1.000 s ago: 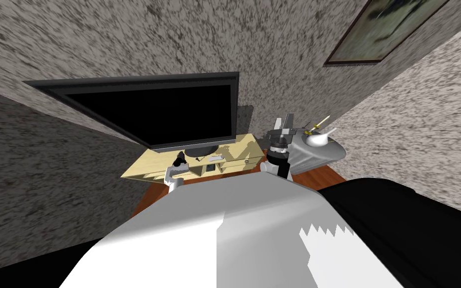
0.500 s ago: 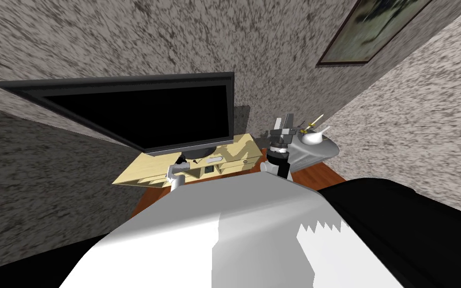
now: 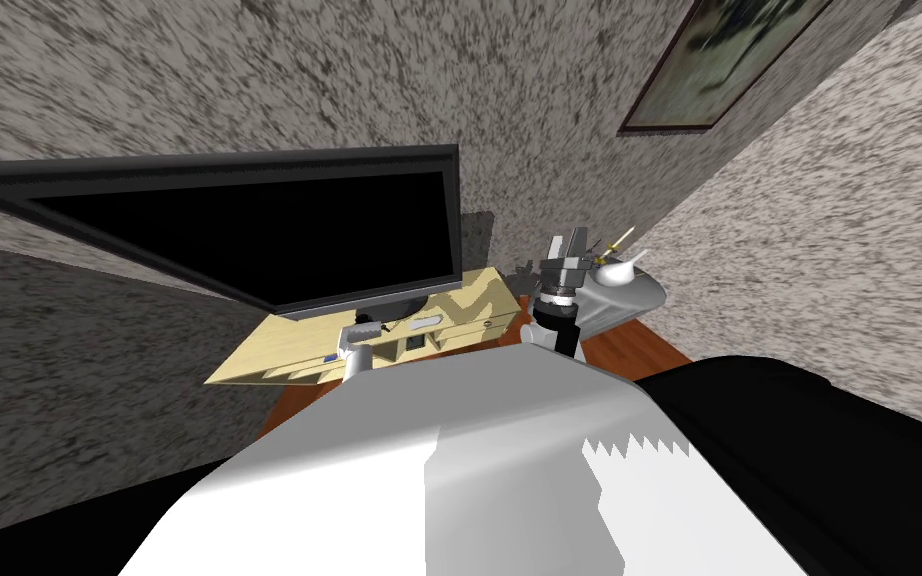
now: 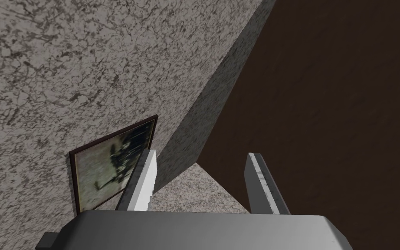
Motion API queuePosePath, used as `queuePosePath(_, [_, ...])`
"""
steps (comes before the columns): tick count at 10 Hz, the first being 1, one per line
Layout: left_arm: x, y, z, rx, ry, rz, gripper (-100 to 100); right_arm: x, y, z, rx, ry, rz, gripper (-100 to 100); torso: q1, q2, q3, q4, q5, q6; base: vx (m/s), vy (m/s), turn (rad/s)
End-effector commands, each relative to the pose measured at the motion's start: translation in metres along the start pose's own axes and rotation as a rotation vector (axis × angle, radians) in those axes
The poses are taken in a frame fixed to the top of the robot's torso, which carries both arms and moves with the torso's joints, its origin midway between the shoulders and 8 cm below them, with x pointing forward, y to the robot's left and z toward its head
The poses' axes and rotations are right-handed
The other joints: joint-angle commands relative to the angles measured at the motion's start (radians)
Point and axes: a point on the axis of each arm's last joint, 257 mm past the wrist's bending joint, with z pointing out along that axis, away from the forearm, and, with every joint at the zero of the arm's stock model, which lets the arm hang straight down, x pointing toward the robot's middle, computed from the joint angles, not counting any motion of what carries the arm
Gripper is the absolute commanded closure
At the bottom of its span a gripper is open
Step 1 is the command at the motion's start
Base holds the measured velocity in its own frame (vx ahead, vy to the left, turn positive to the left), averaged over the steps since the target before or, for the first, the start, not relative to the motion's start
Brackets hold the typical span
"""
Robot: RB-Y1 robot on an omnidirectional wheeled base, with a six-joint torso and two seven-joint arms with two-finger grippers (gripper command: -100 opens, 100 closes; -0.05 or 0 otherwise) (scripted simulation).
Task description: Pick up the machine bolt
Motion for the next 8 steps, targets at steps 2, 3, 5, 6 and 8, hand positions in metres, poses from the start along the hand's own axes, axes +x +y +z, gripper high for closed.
queuePosePath(2, [0.005, 0.021, 0.006, -0.105, -0.001, -0.003, -100, 0.000, 0.000, 0.000, 0.000, 0.000, 0.000, 0, 0.001, 0.000, 0.000, 0.000, 0.000, -0.001, 0.023, -0.011, -0.060])
queuePosePath(3, [0.006, 0.026, 0.006, -0.118, 0.000, -0.002, -100, 0.000, 0.000, 0.000, 0.000, 0.000, 0.000, 0, 0.001, 0.000, 0.000, 0.000, 0.000, 0.000, 0.018, -0.008, -0.040])
queuePosePath(5, [0.008, 0.039, 0.008, -0.201, -0.006, -0.007, -100, 0.000, 0.000, 0.000, 0.000, 0.000, 0.000, 0, 0.001, 0.001, 0.000, 0.000, 0.000, 0.000, 0.024, -0.014, -0.103])
queuePosePath(6, [0.010, 0.047, 0.009, -0.224, -0.004, -0.003, -100, 0.000, 0.000, 0.000, 0.000, 0.000, 0.000, 0, 0.000, 0.000, 0.000, 0.000, 0.000, 0.000, 0.024, -0.009, -0.038])
queuePosePath(8, [0.011, 0.060, 0.007, -0.308, -0.010, -0.006, -100, 0.000, 0.000, 0.000, 0.000, 0.000, 0.000, 0, 0.001, 0.001, 0.000, 0.000, 0.000, 0.000, 0.023, -0.014, -0.081])
